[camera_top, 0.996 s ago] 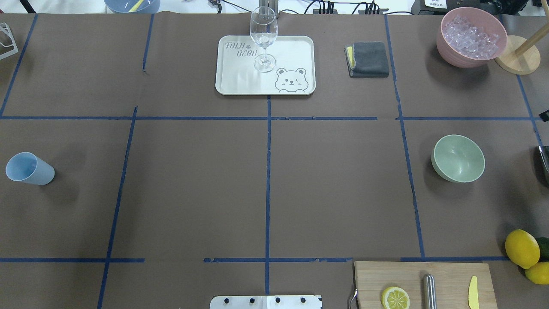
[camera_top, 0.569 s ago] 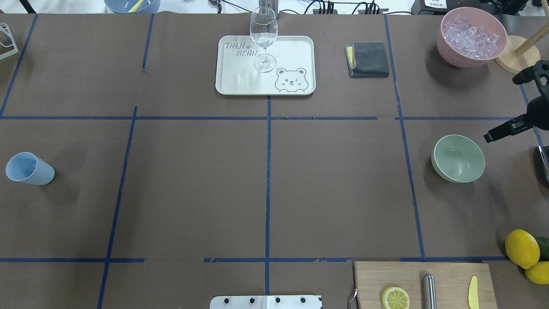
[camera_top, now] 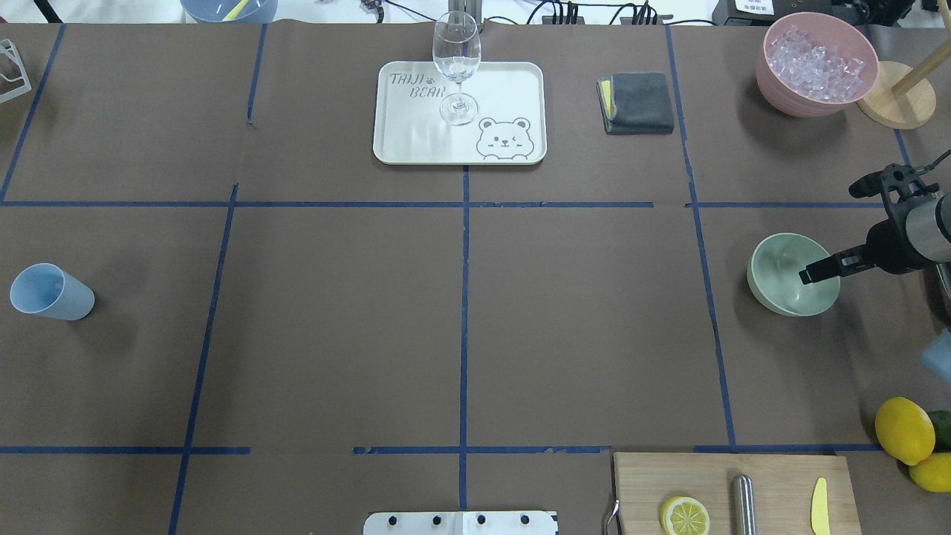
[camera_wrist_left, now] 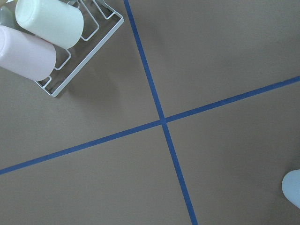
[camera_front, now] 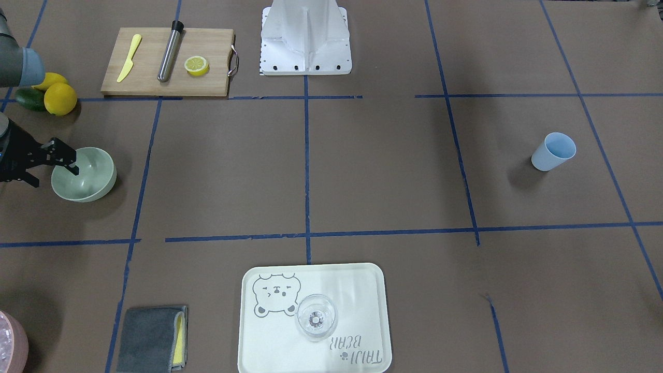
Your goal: Pour ice into bowl
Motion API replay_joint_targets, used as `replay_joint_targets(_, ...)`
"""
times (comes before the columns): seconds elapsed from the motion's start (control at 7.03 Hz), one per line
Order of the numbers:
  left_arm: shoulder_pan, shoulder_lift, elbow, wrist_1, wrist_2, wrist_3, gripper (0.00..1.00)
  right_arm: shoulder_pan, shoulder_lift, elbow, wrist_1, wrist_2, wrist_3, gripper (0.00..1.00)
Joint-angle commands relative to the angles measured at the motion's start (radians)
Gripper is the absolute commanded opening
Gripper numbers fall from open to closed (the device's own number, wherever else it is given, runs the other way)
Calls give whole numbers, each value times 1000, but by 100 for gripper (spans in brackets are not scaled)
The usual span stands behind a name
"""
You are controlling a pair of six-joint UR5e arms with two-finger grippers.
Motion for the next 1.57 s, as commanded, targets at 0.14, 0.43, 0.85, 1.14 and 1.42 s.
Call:
replay_joint_targets(0.14, 0, 3, 4, -10, -1, 1, 100, -6, -3, 4, 14, 0, 6, 0)
replay_joint_targets(0.43, 0, 6, 3, -10, -1, 1, 100, -5, -3, 41, 15, 1, 27, 0)
replay_joint_targets(0.85, 0, 14, 4, -10, -4, 1, 100, -47, 76, 151, -1, 9, 210, 0)
replay_joint_targets(1.14, -2, 14, 4, -10, -5, -1, 100, -153, 232, 153, -18, 0, 408, 0)
replay_joint_targets(1.42, 0, 14, 7, -10, -5, -1, 100, -260, 474, 153, -252, -23, 507, 0)
